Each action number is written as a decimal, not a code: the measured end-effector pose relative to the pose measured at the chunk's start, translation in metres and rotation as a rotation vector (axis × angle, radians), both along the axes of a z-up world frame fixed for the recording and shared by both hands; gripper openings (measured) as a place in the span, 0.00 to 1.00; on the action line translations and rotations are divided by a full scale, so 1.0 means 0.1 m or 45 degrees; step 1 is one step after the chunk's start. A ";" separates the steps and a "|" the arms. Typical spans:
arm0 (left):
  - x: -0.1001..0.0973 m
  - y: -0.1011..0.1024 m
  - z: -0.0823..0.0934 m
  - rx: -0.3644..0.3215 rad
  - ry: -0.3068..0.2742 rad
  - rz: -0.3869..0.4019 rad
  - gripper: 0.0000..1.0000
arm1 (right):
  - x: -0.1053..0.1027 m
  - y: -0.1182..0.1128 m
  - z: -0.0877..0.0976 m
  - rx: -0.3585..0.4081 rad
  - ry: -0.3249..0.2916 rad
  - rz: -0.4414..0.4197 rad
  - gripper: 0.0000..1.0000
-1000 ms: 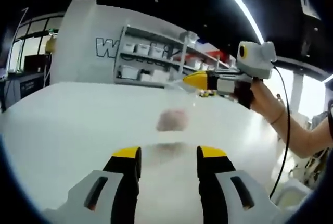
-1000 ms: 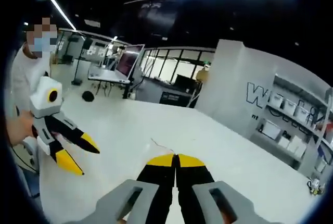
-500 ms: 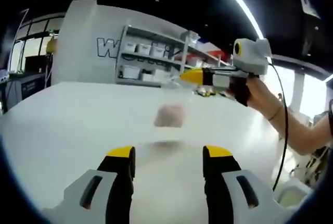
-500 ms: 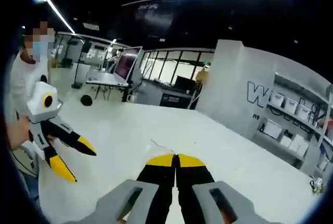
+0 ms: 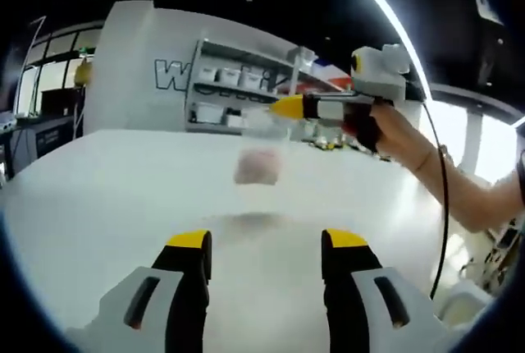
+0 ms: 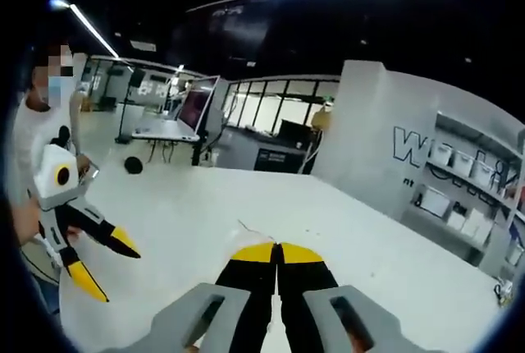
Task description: Open the resealable bag by pulling the two sides of the seal apart until the entire bag opening is separated and visibly accessible.
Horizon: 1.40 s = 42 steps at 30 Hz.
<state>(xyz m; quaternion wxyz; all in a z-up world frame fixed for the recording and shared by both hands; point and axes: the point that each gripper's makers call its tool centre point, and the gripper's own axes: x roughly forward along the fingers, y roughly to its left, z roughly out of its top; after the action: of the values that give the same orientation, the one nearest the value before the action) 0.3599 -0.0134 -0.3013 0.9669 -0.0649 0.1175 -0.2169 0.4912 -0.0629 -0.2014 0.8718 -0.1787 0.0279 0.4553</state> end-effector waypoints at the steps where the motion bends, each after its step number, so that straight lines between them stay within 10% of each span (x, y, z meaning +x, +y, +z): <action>1: 0.00 0.01 0.00 -0.002 0.000 0.003 0.55 | 0.02 0.01 0.00 0.002 0.005 0.001 0.00; 42: 0.12 0.36 -0.03 -0.078 -0.003 0.157 0.67 | 0.62 0.26 -0.02 0.018 0.167 0.000 0.00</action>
<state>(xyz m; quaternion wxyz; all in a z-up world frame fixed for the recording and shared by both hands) 0.3716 0.0228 -0.3039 0.9762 -0.1014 0.1053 -0.1604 0.5533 -0.0372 -0.2037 0.8694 -0.1421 0.0818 0.4662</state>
